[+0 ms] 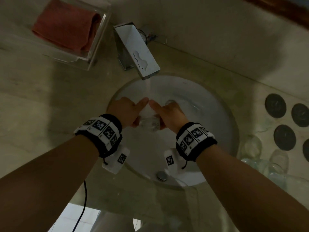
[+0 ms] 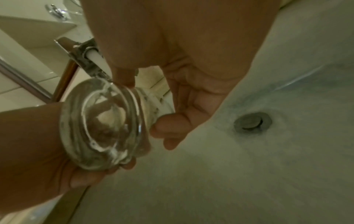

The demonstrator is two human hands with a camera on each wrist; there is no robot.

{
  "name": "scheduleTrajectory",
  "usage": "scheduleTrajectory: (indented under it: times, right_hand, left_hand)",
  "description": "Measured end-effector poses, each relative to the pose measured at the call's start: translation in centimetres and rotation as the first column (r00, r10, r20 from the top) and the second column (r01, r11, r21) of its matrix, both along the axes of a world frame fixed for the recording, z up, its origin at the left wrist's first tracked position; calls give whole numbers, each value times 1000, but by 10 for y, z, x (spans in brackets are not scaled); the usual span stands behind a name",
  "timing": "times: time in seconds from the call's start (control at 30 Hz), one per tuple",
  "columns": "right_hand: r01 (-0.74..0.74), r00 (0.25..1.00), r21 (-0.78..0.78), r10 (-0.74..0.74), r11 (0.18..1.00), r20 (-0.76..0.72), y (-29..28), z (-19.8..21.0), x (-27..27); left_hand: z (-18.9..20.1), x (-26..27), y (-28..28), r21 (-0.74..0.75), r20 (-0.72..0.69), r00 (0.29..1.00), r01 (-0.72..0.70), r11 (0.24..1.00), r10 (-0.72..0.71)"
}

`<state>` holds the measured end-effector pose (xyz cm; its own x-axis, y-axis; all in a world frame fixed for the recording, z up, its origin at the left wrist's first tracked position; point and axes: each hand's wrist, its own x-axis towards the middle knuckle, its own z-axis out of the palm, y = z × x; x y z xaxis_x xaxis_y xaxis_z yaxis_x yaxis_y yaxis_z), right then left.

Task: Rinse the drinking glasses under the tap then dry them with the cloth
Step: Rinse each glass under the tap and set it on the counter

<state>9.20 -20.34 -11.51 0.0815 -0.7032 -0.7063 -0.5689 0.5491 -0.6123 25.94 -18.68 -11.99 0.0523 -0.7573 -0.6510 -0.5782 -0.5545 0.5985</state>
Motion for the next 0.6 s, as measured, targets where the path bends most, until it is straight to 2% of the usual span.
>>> scheduleTrajectory:
  times: [0.1, 0.13, 0.23, 0.3, 0.43, 0.6]
  right_hand:
    - [23, 1000, 17, -23, 1000, -10, -3, 0, 3]
    - [31, 999, 4, -31, 1000, 13, -5, 1, 4]
    - [105, 990, -37, -101, 994, 94, -8, -2, 9]
    - [208, 963, -34, -198, 978, 185, -7, -1, 13]
    - [238, 950, -119, -205, 964, 235, -6, 6, 16]
    - [256, 941, -187, -201, 948, 272, -1, 6, 22]
  left_hand:
    - [-5, -2, -1, -8, -24, 999, -24, 1000, 24]
    - [-3, -3, -1, -3, -72, 995, -66, 998, 66]
    - [4, -10, -4, 62, -291, 918, -264, 963, 270]
    - [12, -16, -7, 101, -378, 872, -294, 950, 310]
    - [24, -25, -15, 85, -449, 807, -389, 917, 384]
    - [24, -29, -25, 41, -427, 808, -430, 902, 405]
